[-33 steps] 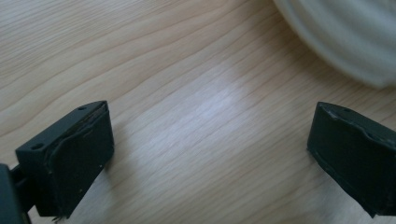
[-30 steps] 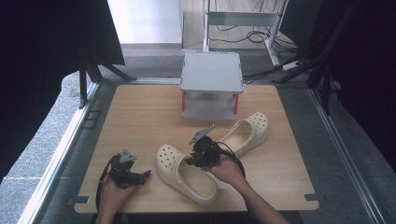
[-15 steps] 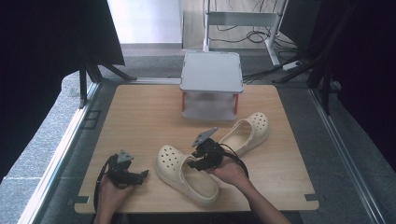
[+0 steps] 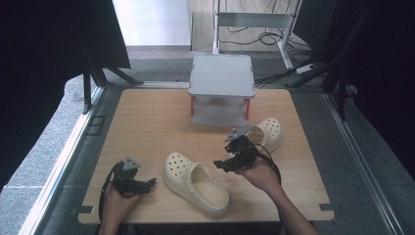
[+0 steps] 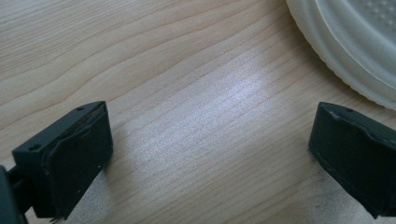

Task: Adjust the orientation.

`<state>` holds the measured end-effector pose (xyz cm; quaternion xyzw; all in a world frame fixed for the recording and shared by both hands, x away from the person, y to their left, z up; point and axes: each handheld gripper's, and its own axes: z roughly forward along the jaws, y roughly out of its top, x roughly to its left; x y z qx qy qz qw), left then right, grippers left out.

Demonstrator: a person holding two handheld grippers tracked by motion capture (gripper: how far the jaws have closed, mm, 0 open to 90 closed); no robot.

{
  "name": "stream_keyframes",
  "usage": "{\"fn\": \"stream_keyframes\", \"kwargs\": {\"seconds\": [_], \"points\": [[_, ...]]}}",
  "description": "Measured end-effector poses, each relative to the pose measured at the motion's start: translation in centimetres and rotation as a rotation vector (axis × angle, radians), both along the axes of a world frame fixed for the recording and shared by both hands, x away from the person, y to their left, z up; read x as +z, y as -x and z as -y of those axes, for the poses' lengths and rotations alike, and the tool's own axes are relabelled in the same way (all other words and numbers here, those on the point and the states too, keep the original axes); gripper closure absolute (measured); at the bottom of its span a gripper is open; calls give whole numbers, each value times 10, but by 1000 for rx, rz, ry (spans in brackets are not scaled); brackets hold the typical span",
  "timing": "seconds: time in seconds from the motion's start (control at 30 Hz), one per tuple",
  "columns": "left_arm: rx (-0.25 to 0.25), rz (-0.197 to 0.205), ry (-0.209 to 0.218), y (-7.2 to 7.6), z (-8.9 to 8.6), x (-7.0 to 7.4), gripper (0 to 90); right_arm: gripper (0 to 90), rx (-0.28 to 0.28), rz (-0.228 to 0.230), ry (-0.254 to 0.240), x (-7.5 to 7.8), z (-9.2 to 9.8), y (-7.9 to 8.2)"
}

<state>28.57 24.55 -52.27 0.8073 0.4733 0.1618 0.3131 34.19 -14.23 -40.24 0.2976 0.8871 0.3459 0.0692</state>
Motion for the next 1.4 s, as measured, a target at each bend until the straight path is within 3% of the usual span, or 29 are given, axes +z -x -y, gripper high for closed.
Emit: {"fn": "stream_keyframes", "kwargs": {"seconds": [0.1,0.17,0.43,0.63,0.67,0.7,0.83,1.07,1.2,1.3,1.4], "points": [[1,0,0,0,0,0,0,241,-39,2,1,1,13,-2],[0,0,0,0,0,0,0,221,-112,-4,-9,4,34,-5],[3,-2,0,0,0,0,0,219,-288,-7,-24,10,88,-12],[2,-1,-1,0,0,0,0,220,-456,-7,-44,2,122,-28],[2,-1,-1,0,0,0,0,220,-456,-7,-44,2,122,-28],[3,-2,0,0,0,0,0,216,-496,-23,-43,-4,127,-34],[3,-2,1,0,0,0,0,203,-568,-44,-17,-17,127,-47],[3,-2,0,0,0,0,0,142,-665,-94,6,-34,114,-66],[4,-2,0,0,0,0,0,158,-684,-66,88,-41,100,-73],[4,-2,0,0,0,0,0,205,-705,-77,126,-47,101,-74],[6,-2,1,0,1,0,0,240,-717,-129,57,-49,113,-70]]}}
